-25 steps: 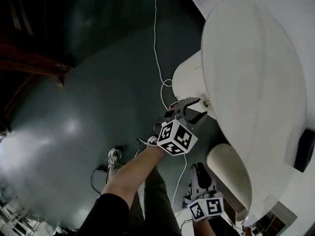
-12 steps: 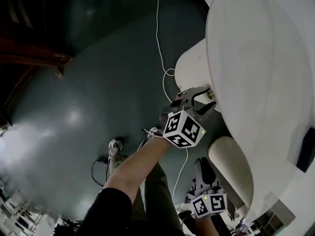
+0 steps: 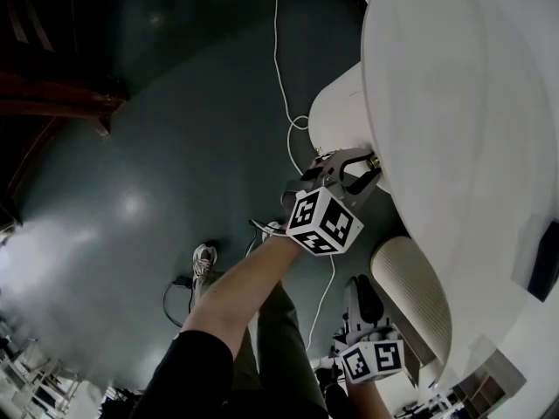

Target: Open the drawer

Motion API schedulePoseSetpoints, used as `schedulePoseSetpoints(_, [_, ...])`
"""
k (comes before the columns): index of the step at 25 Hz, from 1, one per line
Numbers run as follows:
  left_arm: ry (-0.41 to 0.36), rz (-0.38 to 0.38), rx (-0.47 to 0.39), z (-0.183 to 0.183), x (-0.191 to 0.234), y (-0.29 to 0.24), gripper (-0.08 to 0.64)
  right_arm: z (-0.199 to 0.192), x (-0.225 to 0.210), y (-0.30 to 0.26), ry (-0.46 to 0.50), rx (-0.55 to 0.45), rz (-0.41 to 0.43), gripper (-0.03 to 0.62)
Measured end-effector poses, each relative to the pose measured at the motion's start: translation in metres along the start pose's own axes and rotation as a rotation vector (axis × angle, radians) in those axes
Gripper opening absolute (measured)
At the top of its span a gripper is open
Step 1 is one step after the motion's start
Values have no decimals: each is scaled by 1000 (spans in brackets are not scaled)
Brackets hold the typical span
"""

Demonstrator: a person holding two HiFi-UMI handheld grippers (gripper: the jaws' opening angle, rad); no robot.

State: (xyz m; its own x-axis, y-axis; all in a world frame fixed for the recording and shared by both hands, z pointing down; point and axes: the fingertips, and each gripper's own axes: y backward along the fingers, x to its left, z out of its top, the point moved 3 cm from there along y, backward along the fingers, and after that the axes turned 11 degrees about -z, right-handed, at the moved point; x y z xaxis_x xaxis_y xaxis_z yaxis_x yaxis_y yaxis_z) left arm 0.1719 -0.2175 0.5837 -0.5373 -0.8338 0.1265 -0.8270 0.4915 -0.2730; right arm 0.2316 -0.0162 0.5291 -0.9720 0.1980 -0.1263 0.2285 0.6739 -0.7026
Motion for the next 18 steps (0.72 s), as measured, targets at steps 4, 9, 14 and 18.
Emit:
schedulePoseSetpoints(4, [-15, -4, 17, 0, -1, 0, 120, -1, 2, 0, -6, 1, -3, 67])
schedulePoseSetpoints(9, [-16, -2, 27, 1, -1, 1, 118, -1, 6, 1, -6, 3, -3, 67])
schedulePoseSetpoints(14, [-10, 3, 35, -4, -3, 9, 118, -1, 7, 3, -4, 3, -10, 67])
schedulePoseSetpoints(18, [-11, -9, 56, -11, -9, 24, 118, 1, 10, 5, -2, -1, -9, 67])
